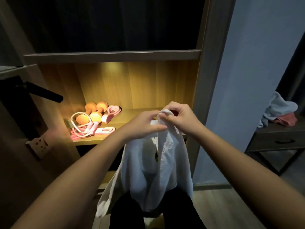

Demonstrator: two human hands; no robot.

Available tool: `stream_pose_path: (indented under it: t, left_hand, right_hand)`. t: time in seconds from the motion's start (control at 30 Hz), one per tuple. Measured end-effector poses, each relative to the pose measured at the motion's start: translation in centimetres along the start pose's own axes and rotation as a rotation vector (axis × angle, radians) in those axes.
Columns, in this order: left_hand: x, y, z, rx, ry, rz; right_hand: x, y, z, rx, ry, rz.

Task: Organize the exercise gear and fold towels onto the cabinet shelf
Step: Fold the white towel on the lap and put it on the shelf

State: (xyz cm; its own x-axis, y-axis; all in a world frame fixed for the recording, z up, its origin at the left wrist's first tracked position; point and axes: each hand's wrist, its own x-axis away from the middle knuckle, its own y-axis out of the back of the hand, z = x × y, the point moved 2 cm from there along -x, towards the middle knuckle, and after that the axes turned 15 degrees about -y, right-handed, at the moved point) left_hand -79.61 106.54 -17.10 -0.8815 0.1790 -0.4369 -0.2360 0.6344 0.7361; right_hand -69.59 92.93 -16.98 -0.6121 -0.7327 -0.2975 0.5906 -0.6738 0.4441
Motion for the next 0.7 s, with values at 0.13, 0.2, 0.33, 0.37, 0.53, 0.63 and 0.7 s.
stream_pose_path:
  t: [0.13, 0.2, 0.33, 0.37, 0.53, 0.63, 0.7]
  left_hand:
    - [0.0, -1.3, -0.5, 0.067, 0.056, -0.080]
    - [0.6, -1.4, -0.3, 0.091, 0.023, -0.139]
    - [2.0, 0.3, 0.6, 0.094, 0.023, -0.419]
    - [2.4, 0.8, 1.1, 0.093, 0.041, -0.486]
    - [4.1, 1.4, 3.5, 0.032, 0.137, -0.645]
    - [4.9, 0.9, 4.7, 0.010, 0.198, -0.686]
    - [5.3, 0.6, 5.3, 0.000, 0.227, -0.700]
  right_hand:
    - [1.3, 0.2, -1.1, -0.128, -0.041, 0.008]
    - [2.0, 0.4, -3.2, -0.135, -0.145, 0.168]
    - [4.4, -0.8, -10.1, 0.144, -0.369, 0.503]
    - [5.1, -1.2, -12.0, 0.212, -0.426, 0.531]
    - [8.0, -2.7, -20.4, 0.481, -0.619, 0.514]
    - [9.3, -2.6, -23.4, 0.469, -0.679, 0.406]
    - [9.9, -2.1, -24.8, 0.465, -0.723, 0.291]
